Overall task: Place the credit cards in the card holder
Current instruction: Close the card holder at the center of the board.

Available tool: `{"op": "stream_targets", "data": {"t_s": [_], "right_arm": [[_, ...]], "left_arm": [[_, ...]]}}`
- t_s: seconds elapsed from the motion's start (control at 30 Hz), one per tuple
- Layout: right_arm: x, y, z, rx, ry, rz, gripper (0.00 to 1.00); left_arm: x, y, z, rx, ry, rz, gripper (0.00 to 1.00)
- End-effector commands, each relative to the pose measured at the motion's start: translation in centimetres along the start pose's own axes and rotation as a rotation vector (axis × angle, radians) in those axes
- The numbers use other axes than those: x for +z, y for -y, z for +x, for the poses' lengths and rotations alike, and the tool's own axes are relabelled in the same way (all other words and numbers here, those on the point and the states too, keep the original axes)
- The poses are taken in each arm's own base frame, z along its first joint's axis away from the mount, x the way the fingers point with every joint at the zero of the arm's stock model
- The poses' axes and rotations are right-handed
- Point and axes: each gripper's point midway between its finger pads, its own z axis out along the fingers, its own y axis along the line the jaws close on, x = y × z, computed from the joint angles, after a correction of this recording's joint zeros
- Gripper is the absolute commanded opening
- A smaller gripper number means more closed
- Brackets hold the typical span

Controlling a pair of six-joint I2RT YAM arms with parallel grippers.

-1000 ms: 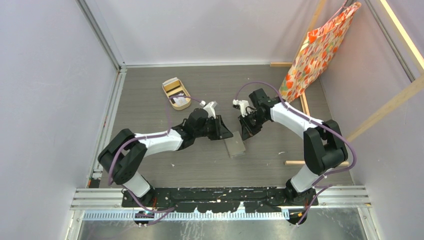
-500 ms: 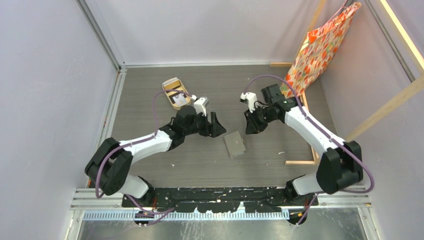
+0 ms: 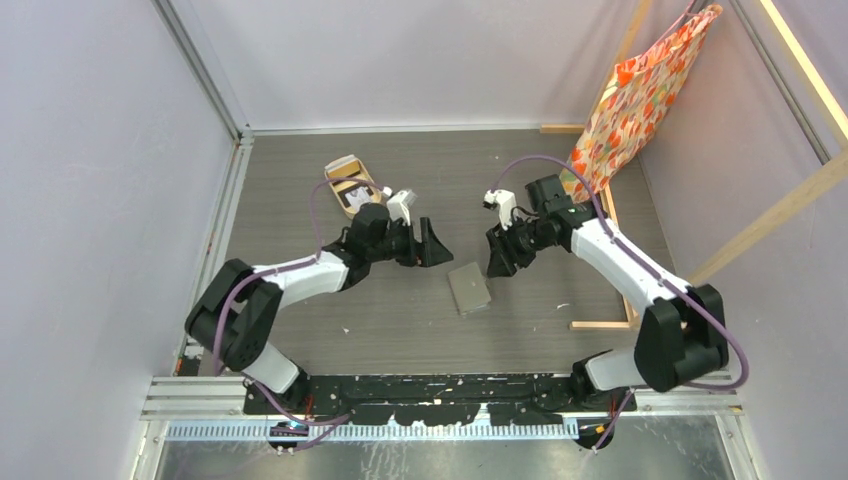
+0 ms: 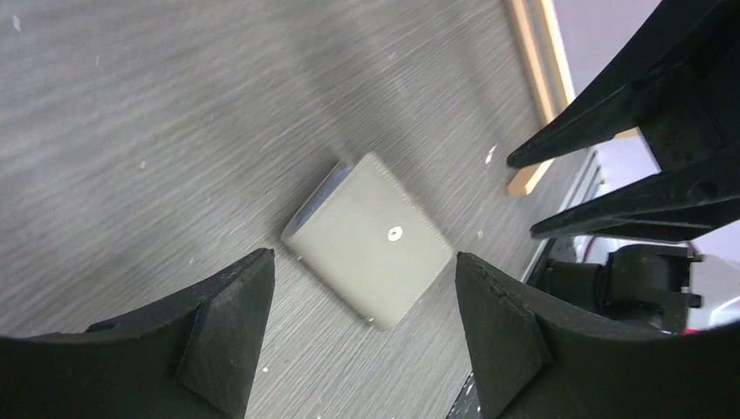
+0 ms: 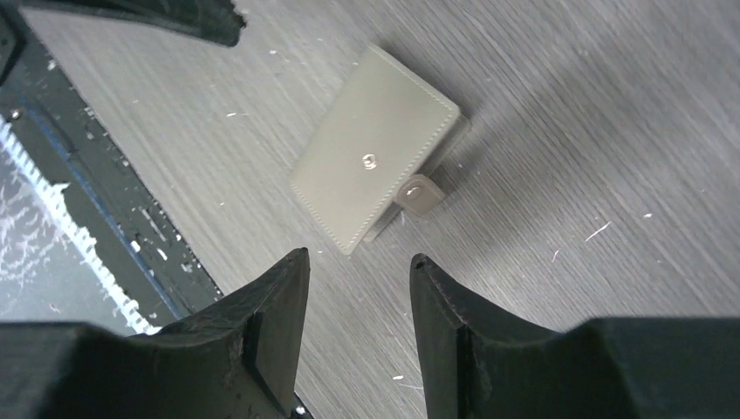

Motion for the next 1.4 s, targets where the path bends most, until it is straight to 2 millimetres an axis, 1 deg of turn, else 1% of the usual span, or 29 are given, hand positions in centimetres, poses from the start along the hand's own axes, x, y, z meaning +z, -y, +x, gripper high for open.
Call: {"op": "stream_targets", "data": {"t_s": [0.0, 0.07, 0.2, 0.3, 0.4, 0.53, 0.77, 1.03, 1.1, 1.37], "right_arm": [[1.9, 2.0, 0.2, 0.071, -0.047, 0.092, 0.52], [2.7, 2.4, 0.4, 0.064, -0.075, 0.123, 0.53], [4.0, 3.4, 0.6, 0.062, -0.129, 0.179, 0.54], [4.5, 3.9, 0.8, 0.070, -0.151, 0.208, 0.54], [5.1, 4.1, 1.3, 0.068, -0.175, 0.227, 0.54], [5.9, 4.7, 1.7, 0.070, -0.209, 0.261, 0.53], [6.6, 4.8, 1.9, 0.077, -0.225, 0.272, 0.50], [6.7, 4.9, 1.8, 0.083, -0.227, 0.274, 0.41], [6.8, 4.9, 1.8, 0.082, -0.229, 0.275, 0.36], [6.7, 4.9, 1.8, 0.078, -0.230, 0.272, 0.23]], "left_arm": [[1.3, -2.0, 2.1, -0.129, -0.070, -0.069, 0.73], [1.7, -2.4, 2.4, -0.152, -0.087, -0.090, 0.67], [2.3, -2.6, 3.1, -0.110, -0.120, -0.168, 0.64], [2.5, -2.9, 3.5, -0.080, -0.135, -0.242, 0.60], [3.0, -3.2, 3.9, -0.071, -0.153, -0.289, 0.54], [3.5, -3.3, 4.8, -0.050, -0.214, -0.337, 0.53], [4.0, -3.6, 5.3, -0.043, -0.254, -0.376, 0.52], [4.4, -3.6, 6.0, -0.059, -0.296, -0.375, 0.52], [4.4, -3.5, 6.0, -0.060, -0.298, -0.370, 0.52], [4.6, -3.4, 6.2, -0.062, -0.307, -0.356, 0.52]]}}
